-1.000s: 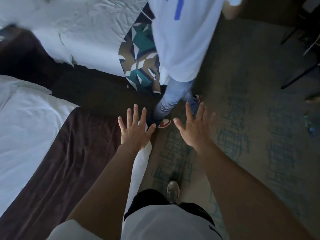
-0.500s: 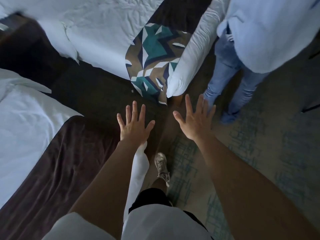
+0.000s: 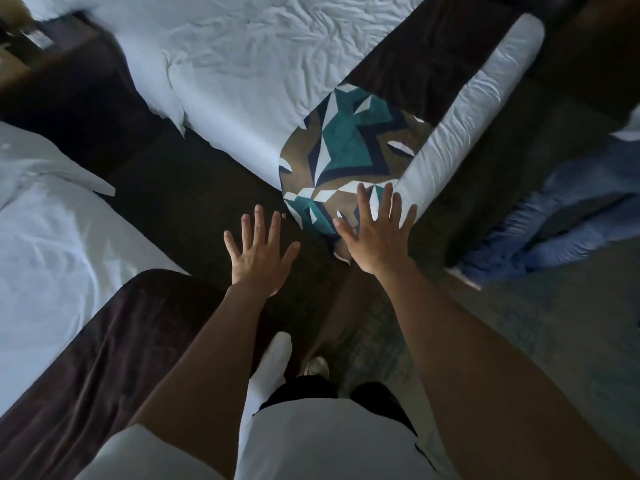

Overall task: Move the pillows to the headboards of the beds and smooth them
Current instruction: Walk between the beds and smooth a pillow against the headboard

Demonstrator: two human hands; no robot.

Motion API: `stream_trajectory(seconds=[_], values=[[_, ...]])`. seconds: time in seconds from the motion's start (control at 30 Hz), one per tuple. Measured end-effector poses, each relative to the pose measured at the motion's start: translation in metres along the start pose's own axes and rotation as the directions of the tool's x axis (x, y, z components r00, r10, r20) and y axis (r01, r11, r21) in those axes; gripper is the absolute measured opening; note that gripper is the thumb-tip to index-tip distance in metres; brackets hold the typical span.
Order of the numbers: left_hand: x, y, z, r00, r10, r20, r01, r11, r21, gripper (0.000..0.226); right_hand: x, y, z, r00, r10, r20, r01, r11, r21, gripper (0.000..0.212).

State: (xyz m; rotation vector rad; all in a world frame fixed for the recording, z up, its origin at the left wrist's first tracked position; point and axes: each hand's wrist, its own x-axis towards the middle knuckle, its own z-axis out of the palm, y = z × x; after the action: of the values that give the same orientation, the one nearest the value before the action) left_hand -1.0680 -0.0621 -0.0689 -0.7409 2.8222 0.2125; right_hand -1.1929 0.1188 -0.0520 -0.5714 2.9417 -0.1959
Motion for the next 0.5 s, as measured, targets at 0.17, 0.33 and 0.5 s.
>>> stream_trajectory(seconds=[0.17,0.33,0.5], values=[[0.059,-0.012,-0.013,0.994,-0.105,-0.026,0.104,0.994,-0.025,0.079,0.076,-0.025,-0.003,0.995,-0.092,0.023,0.093,0.996,-0.013,0.091],[0.117,-0.026,-0.022,0.973,-0.227,-0.033,0.225,0.972,-0.063,0.079,0.161,-0.051,0.003,0.975,-0.219,0.035,0.221,0.971,-0.087,0.087],[0.181,-0.042,-0.043,0.924,-0.379,-0.057,0.370,0.921,-0.122,0.079,0.256,-0.094,-0.002,0.922,-0.381,0.067,0.385,0.920,-0.070,0.084]])
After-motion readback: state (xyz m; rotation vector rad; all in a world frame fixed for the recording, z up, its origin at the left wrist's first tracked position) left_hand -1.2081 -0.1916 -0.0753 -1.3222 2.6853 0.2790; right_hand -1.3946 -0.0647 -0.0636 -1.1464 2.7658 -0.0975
